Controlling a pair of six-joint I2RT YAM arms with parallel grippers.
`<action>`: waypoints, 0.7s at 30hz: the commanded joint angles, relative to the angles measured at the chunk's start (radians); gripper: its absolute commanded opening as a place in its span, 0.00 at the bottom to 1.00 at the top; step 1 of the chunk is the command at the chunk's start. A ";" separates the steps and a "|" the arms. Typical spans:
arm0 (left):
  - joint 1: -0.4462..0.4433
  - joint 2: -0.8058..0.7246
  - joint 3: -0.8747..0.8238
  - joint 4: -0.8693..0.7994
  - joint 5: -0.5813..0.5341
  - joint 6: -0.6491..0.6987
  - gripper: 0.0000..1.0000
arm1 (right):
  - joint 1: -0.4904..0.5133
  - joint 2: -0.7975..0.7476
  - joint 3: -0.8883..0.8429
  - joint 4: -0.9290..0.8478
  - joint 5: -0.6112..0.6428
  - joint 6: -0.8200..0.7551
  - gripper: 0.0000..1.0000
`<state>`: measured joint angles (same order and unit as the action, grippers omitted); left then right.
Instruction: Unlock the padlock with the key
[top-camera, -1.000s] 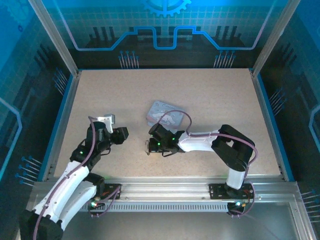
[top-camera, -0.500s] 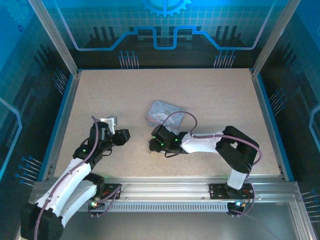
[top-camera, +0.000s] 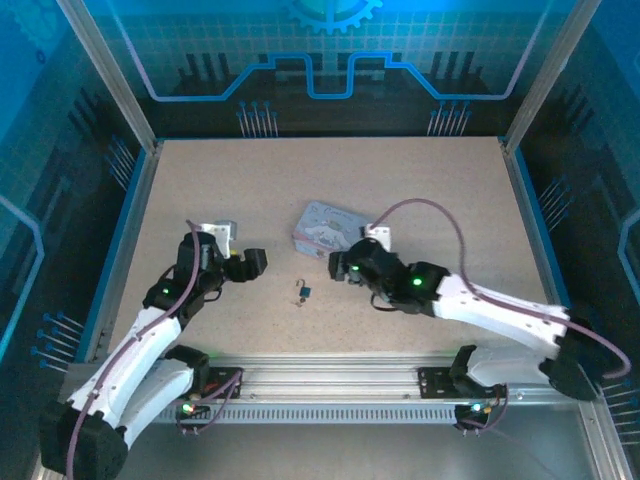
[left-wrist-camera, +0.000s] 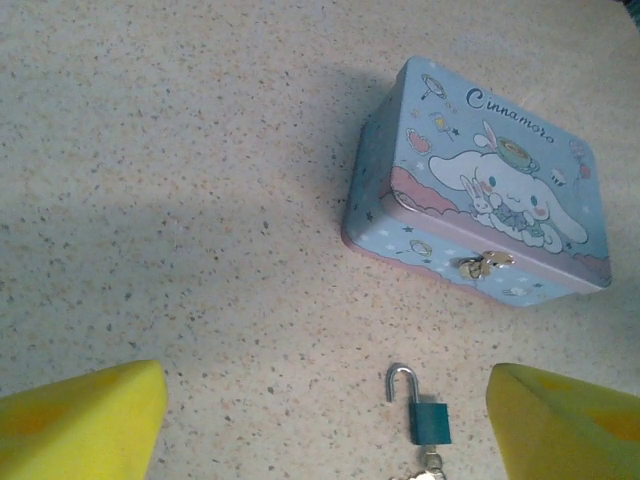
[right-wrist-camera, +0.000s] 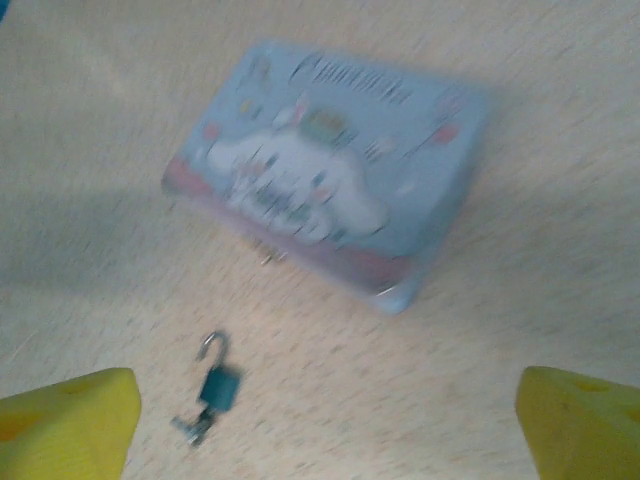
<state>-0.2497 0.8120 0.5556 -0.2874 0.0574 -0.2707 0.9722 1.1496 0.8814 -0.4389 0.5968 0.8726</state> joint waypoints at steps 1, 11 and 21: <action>0.013 0.036 0.061 -0.010 -0.060 0.063 0.99 | -0.091 -0.129 -0.074 -0.112 0.193 -0.131 1.00; 0.017 0.124 -0.058 0.371 -0.272 0.165 0.99 | -0.620 -0.306 -0.448 0.457 0.003 -0.508 1.00; 0.045 0.327 -0.108 0.602 -0.329 0.262 0.99 | -0.895 -0.090 -0.416 0.638 -0.208 -0.569 1.00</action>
<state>-0.2222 1.0901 0.4511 0.1783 -0.2417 -0.0597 0.0925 1.0397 0.4595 0.0109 0.4339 0.3927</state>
